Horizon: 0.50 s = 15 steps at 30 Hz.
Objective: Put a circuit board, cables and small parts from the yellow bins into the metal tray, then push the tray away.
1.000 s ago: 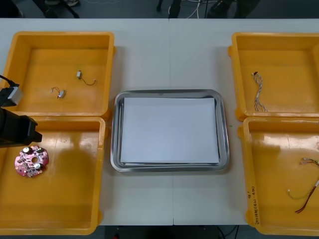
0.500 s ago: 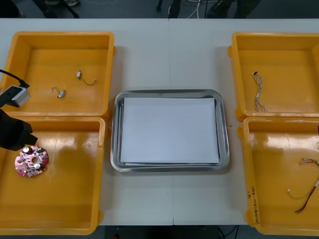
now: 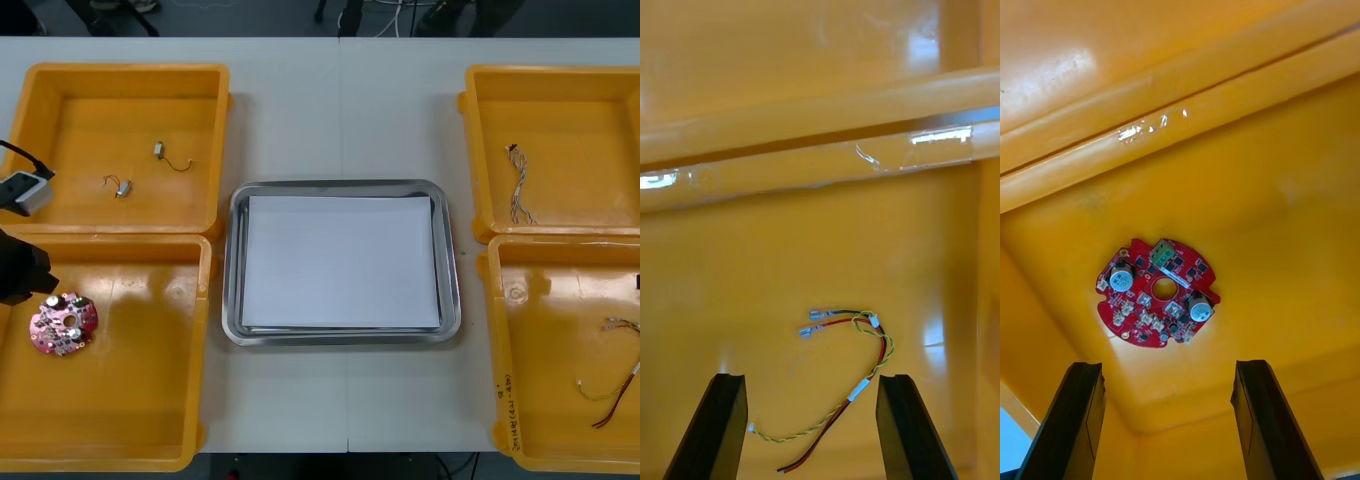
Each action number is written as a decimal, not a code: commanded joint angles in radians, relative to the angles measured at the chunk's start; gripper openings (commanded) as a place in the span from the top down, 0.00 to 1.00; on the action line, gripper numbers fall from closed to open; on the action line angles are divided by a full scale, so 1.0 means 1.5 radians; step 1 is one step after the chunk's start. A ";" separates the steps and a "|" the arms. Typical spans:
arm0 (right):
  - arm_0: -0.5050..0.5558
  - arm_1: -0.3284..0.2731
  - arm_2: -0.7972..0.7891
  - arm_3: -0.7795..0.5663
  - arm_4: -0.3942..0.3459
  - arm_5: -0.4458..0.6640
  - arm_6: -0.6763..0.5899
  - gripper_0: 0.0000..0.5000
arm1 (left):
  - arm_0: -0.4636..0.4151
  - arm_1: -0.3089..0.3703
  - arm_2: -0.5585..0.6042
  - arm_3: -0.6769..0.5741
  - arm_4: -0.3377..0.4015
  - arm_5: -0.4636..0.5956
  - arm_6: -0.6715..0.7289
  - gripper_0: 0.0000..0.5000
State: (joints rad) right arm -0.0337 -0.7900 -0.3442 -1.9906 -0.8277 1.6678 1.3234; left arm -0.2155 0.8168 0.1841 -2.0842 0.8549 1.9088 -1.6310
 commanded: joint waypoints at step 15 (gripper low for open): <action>0.150 -0.025 -0.028 -0.022 -0.036 -0.102 -0.073 0.00 | 0.007 0.106 -0.083 0.040 0.086 -0.133 -0.187 0.00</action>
State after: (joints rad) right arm 0.1438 -0.7902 -0.3458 -2.0017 -0.8696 1.5358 1.2476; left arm -0.2155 0.9188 0.0670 -2.0518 0.9531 1.7473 -1.6809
